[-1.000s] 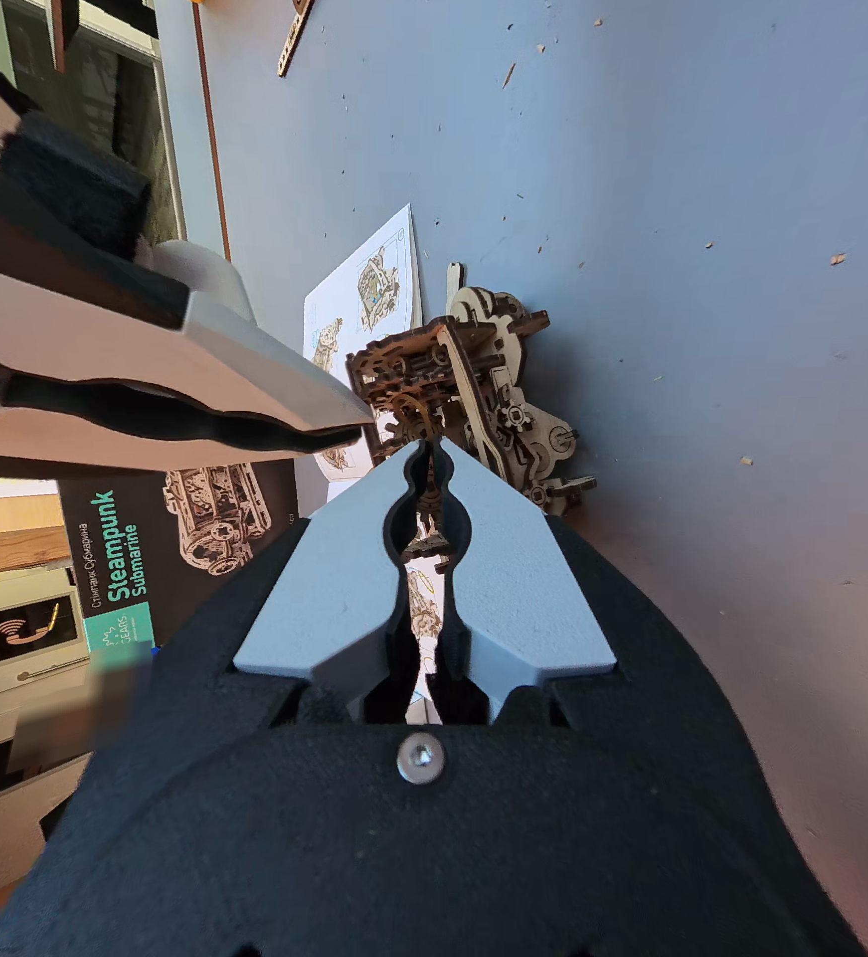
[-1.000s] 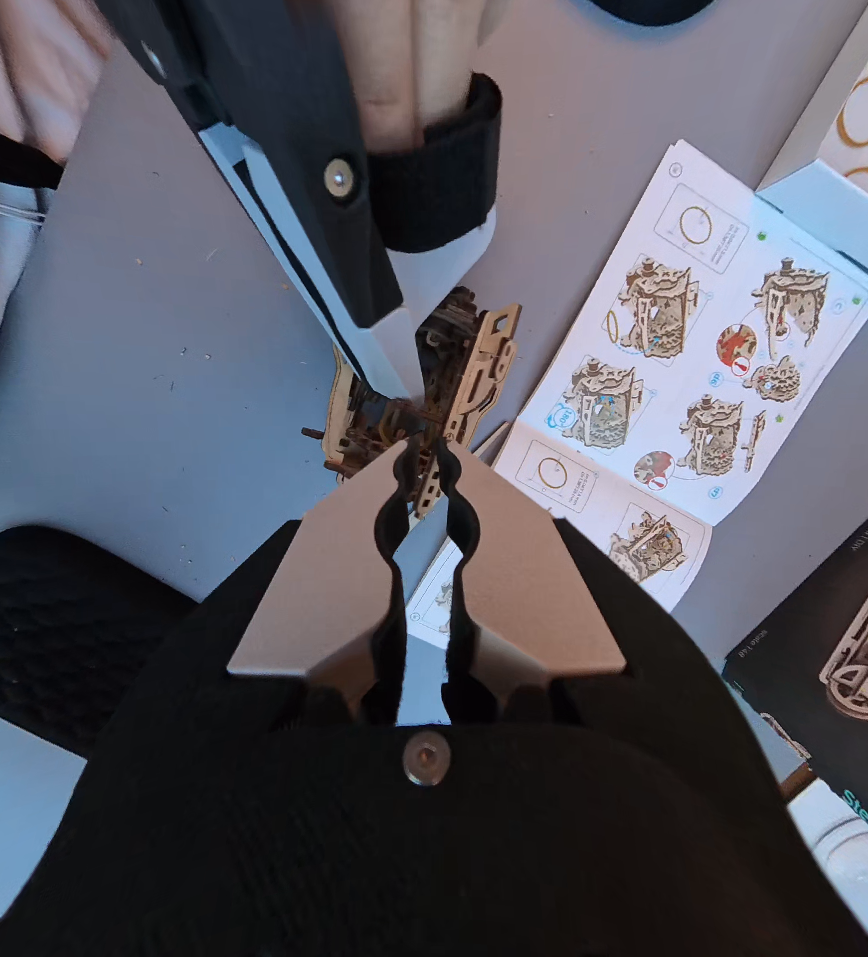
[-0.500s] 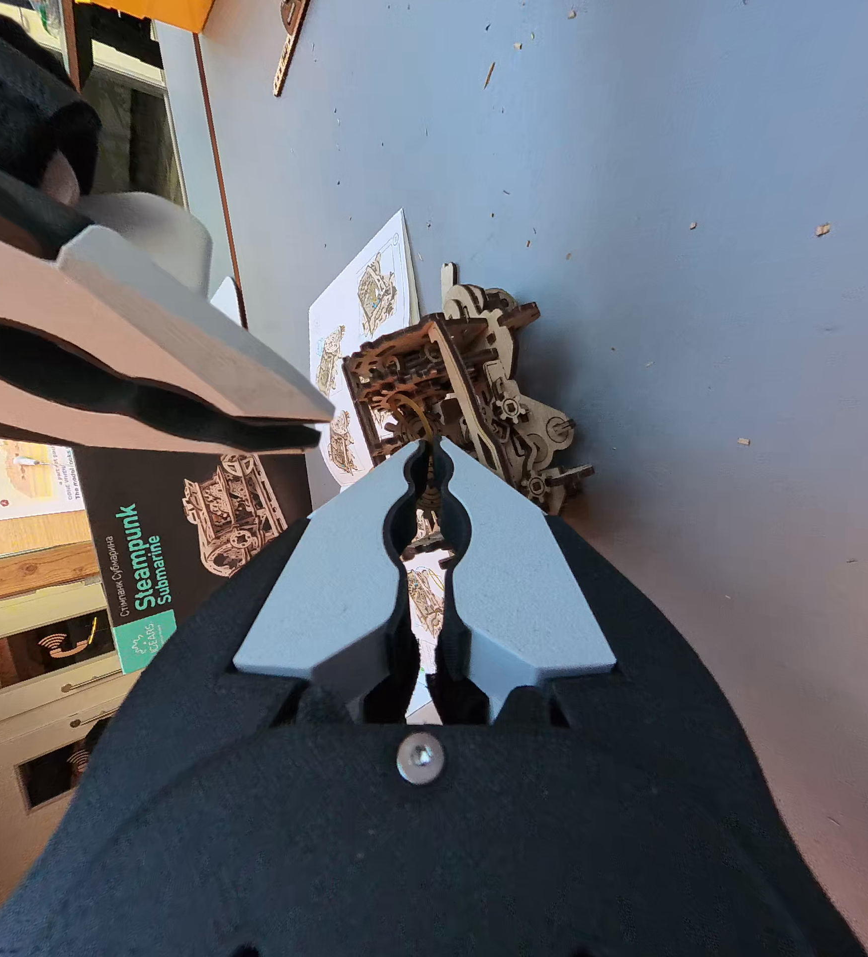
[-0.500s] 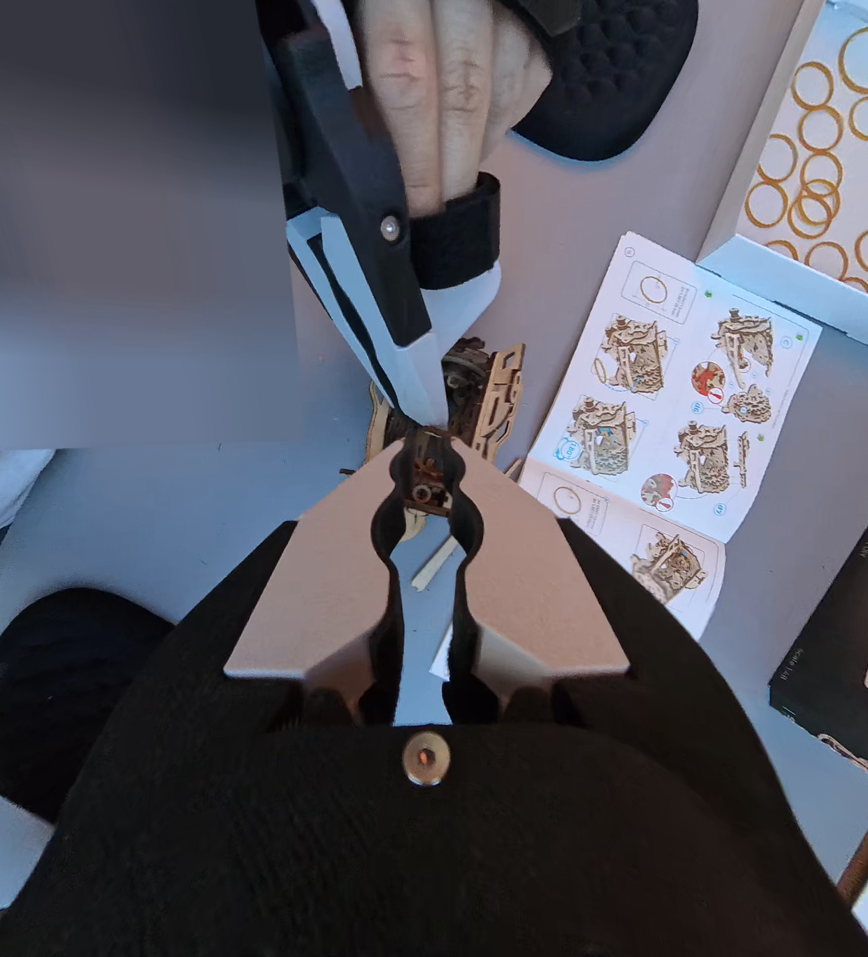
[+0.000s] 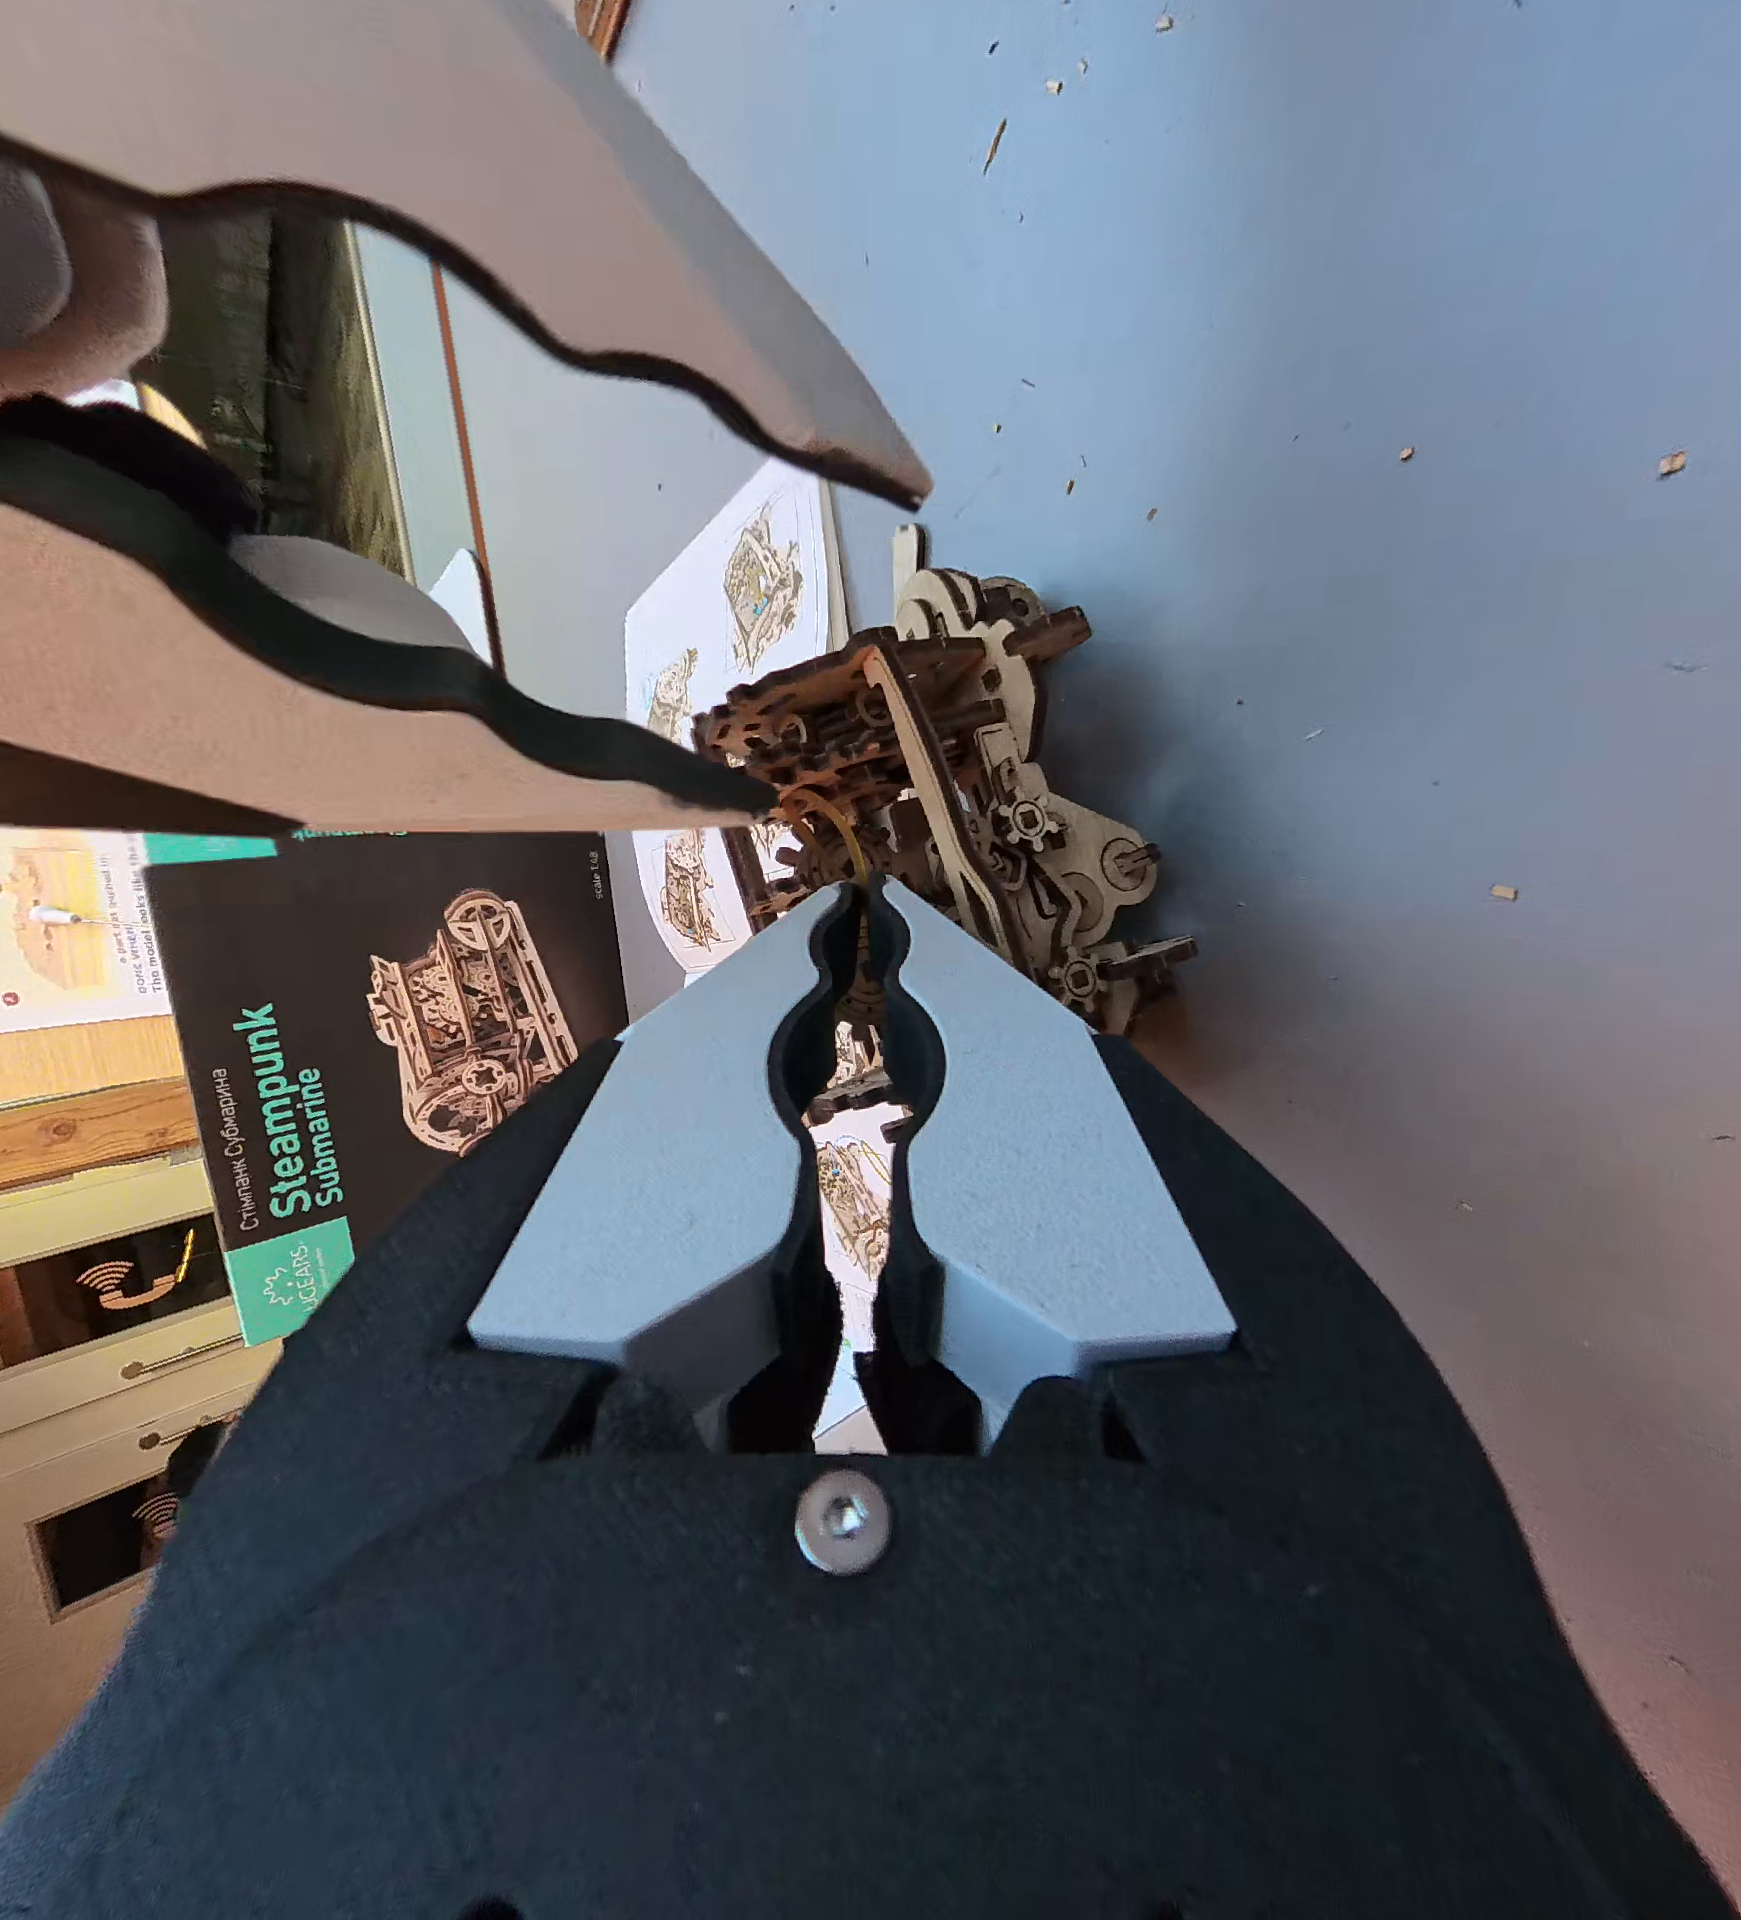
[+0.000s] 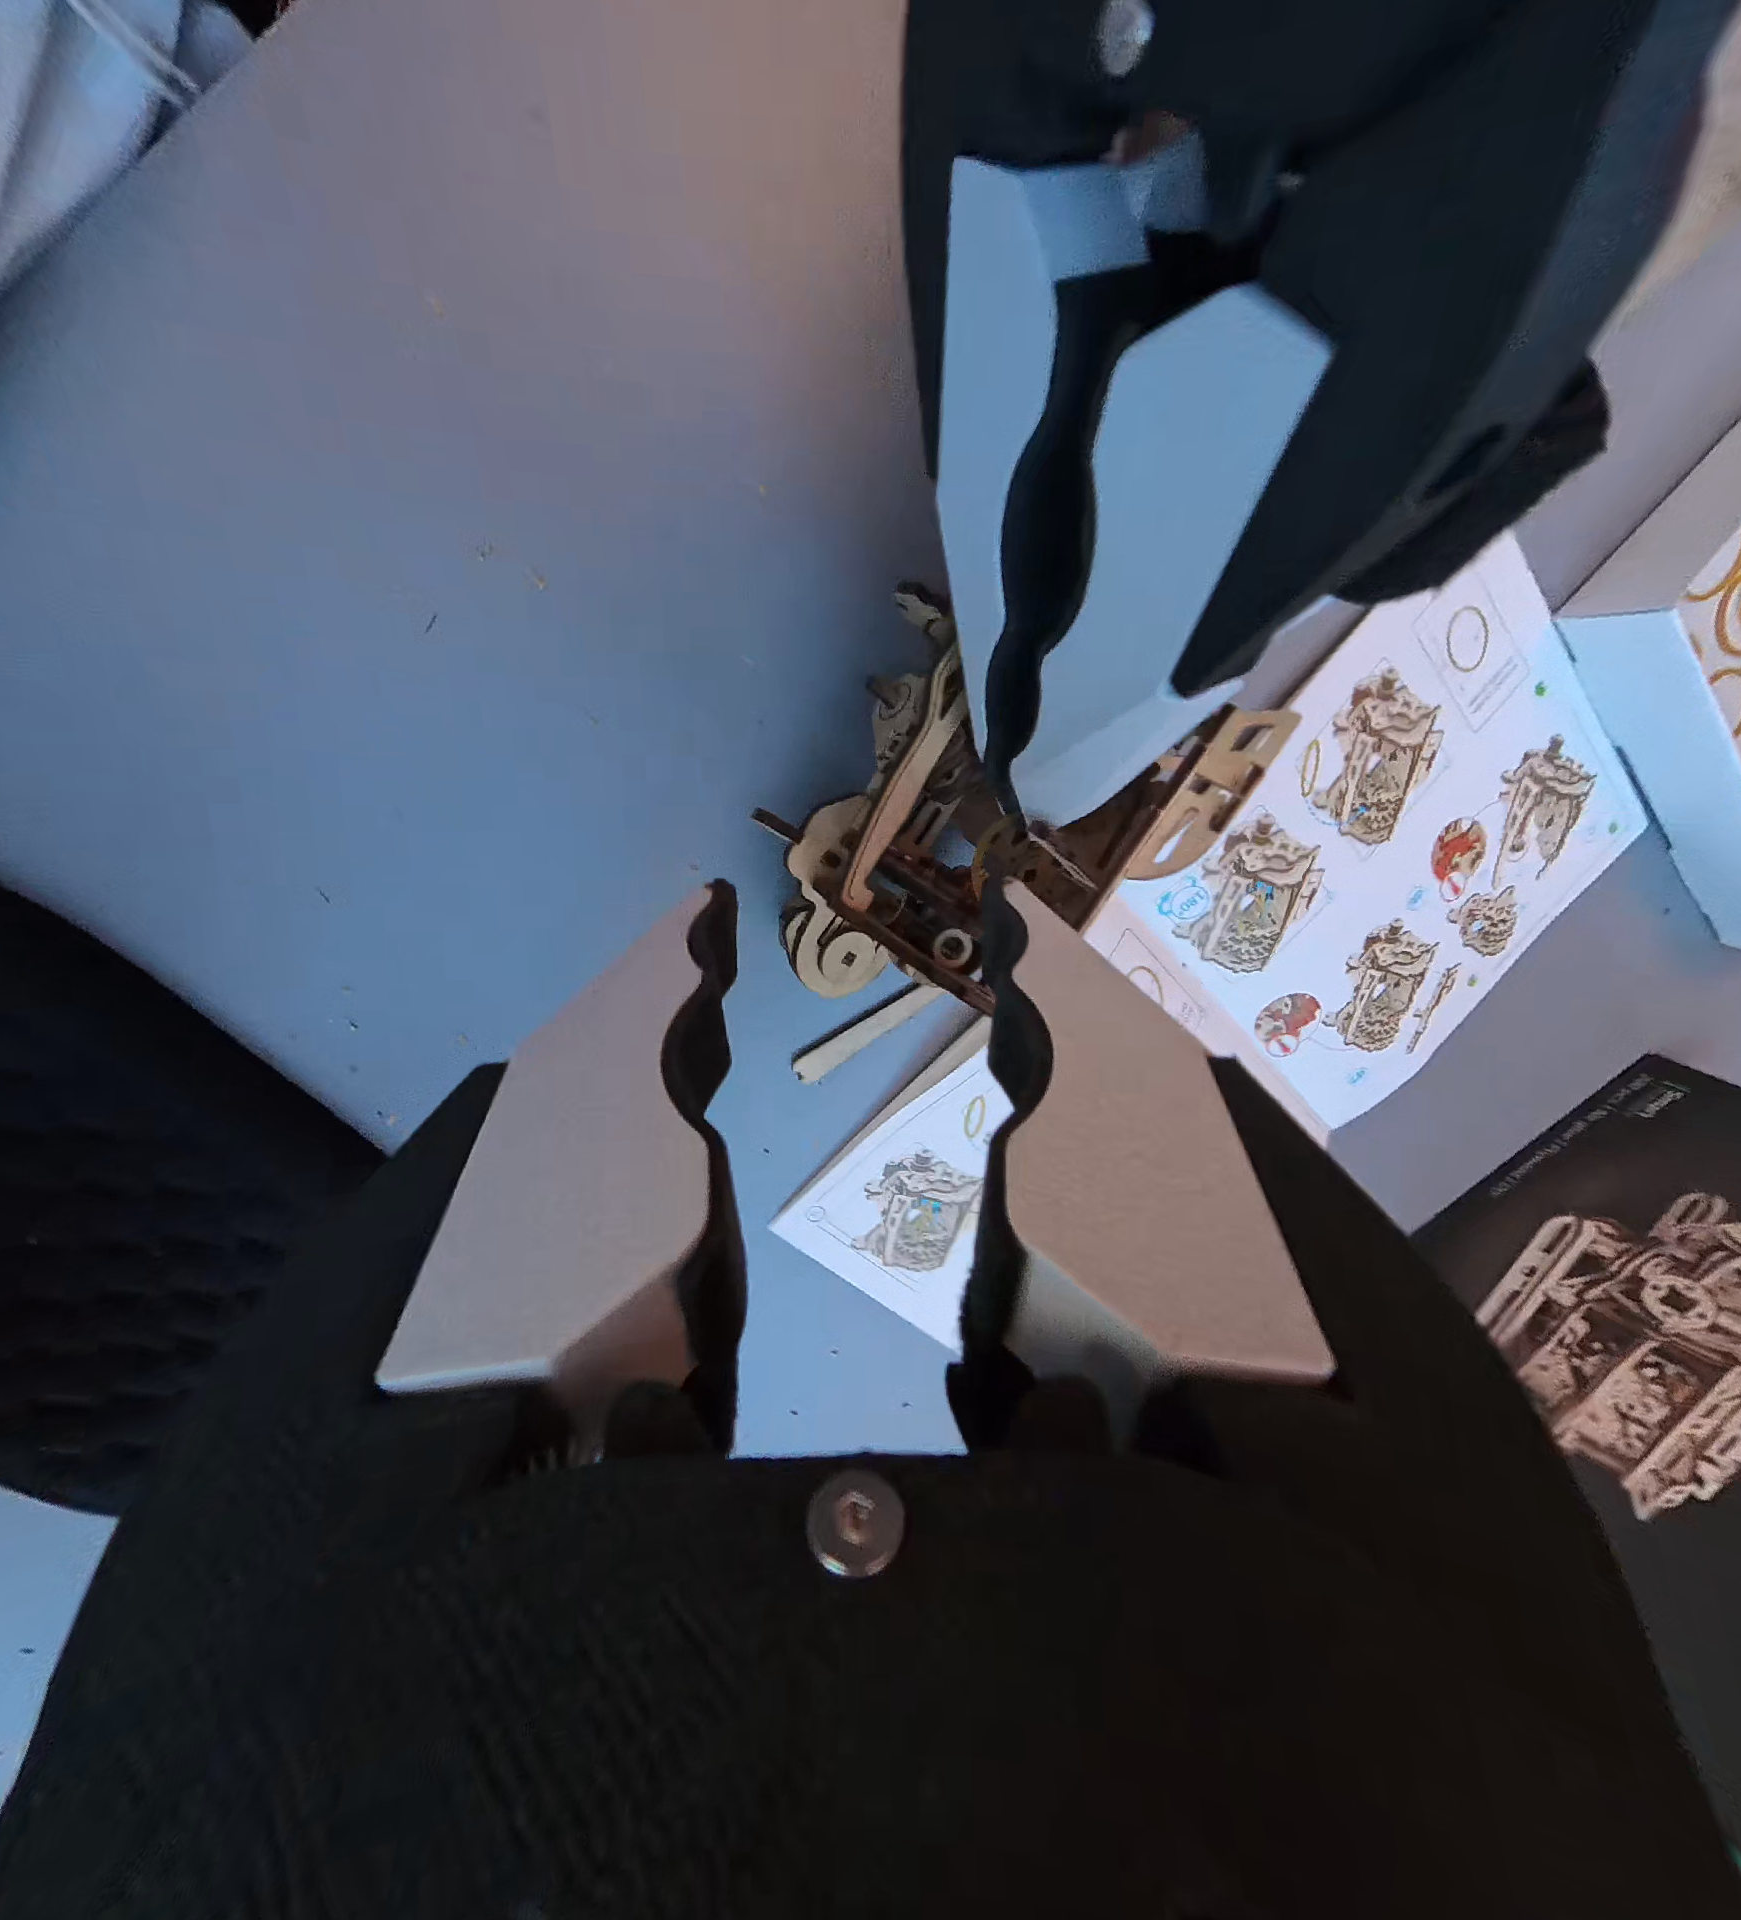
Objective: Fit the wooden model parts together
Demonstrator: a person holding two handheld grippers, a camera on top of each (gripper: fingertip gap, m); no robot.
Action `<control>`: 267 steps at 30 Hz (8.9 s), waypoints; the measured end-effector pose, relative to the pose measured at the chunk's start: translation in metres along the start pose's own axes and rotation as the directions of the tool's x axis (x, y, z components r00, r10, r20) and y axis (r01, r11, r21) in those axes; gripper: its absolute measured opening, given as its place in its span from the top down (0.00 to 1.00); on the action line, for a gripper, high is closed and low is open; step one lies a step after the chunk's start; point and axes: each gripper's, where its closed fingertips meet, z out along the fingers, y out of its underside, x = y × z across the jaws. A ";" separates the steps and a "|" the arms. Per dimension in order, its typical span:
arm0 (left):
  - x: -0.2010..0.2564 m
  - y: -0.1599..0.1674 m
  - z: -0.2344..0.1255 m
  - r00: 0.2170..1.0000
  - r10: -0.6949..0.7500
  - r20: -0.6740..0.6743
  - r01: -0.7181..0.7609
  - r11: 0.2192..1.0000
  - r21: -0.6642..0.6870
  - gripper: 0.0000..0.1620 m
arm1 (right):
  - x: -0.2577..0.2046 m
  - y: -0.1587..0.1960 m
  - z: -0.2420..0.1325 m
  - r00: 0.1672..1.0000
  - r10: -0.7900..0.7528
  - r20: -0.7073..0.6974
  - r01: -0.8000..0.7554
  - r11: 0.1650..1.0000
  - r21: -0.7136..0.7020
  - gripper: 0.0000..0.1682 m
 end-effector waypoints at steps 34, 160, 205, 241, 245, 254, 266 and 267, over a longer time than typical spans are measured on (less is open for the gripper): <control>-0.003 -0.002 0.002 1.000 -0.009 0.016 0.008 1.000 0.021 1.00 | 0.009 0.014 -0.007 0.950 -0.254 0.183 0.286 0.942 -0.174 0.74; -0.006 -0.012 0.005 0.989 0.132 0.061 -0.133 0.991 0.017 1.00 | 0.009 0.024 0.006 0.909 -0.300 0.288 0.371 0.898 -0.235 0.81; -0.015 -0.014 -0.012 0.993 -0.044 -0.112 0.058 0.990 0.132 0.97 | 0.011 0.026 0.005 0.948 -0.194 0.254 0.230 0.966 -0.120 0.83; -0.053 0.042 -0.010 0.345 -0.625 -0.700 0.931 0.322 0.171 0.65 | -0.001 -0.005 -0.041 0.444 0.880 -0.169 -0.558 0.419 0.716 0.77; -0.038 0.036 -0.004 0.311 -0.573 -0.758 0.933 0.336 0.129 0.63 | 0.000 0.008 -0.027 0.266 0.945 -0.190 -0.594 0.316 0.740 0.78; -0.015 0.017 -0.011 0.221 -0.423 -0.879 0.931 0.360 0.060 0.63 | -0.002 0.002 -0.003 0.203 0.940 -0.274 -0.641 0.339 0.688 0.81; 0.018 0.003 -0.037 0.214 -0.390 -0.895 0.913 0.405 0.042 0.66 | -0.004 0.042 -0.006 0.144 0.923 -0.357 -0.684 0.353 0.638 0.83; 0.019 0.001 -0.040 0.210 -0.384 -0.899 0.914 0.403 0.042 0.65 | -0.004 0.044 -0.008 0.137 0.924 -0.357 -0.682 0.349 0.642 0.83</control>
